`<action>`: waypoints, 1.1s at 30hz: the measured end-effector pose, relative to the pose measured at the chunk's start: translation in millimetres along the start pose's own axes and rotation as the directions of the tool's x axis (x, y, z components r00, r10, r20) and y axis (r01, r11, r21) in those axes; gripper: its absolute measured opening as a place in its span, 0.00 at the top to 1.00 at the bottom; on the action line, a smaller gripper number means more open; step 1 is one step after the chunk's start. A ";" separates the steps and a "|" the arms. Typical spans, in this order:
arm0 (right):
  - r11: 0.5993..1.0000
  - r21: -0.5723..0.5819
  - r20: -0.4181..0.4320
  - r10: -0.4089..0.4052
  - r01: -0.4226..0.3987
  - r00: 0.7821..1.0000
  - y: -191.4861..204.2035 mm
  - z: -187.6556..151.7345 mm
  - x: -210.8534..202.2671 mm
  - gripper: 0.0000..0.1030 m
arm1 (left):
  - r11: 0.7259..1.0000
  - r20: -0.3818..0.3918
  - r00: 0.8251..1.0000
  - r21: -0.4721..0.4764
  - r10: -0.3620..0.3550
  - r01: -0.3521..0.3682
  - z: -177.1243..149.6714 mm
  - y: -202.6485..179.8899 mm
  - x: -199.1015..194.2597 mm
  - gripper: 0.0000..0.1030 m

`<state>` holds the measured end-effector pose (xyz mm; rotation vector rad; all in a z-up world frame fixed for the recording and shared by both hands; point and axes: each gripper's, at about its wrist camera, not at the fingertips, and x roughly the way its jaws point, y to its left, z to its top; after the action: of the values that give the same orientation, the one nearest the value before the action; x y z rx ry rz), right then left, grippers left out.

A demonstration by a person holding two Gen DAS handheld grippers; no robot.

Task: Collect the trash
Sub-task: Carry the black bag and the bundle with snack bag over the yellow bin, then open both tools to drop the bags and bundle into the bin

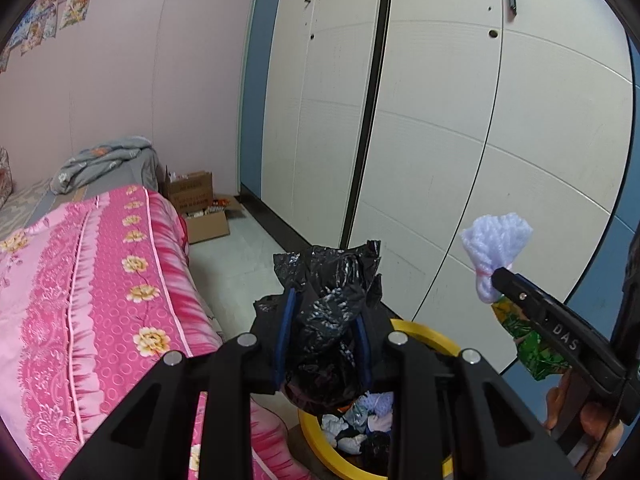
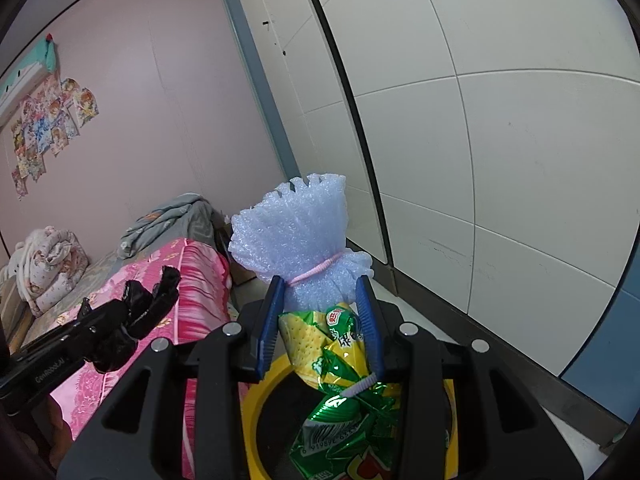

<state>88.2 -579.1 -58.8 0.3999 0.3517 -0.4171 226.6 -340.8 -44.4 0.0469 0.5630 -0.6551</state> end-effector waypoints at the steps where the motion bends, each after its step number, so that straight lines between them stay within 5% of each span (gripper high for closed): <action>1: 1.000 0.002 -0.002 -0.005 0.005 1.000 -0.6 -2.2 0.8 0.66 | 1.000 -0.009 1.000 -0.003 0.000 0.000 -1.3 0.4 4.8 0.76; 25: 0.998 0.049 -0.130 -0.036 0.042 0.991 -11.6 -29.6 67.6 0.65 | 1.000 -0.165 0.986 0.020 -0.020 0.024 -34.0 -13.2 83.3 0.75; 33: 0.997 0.027 -0.093 -0.071 0.074 0.993 -4.3 -32.5 62.7 0.64 | 0.999 -0.164 0.986 0.001 -0.033 0.034 -31.9 -11.0 84.0 0.74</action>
<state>132.1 -588.4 -113.5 0.4381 0.4511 -0.4764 259.3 -390.1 -112.9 0.0963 0.7224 -0.6888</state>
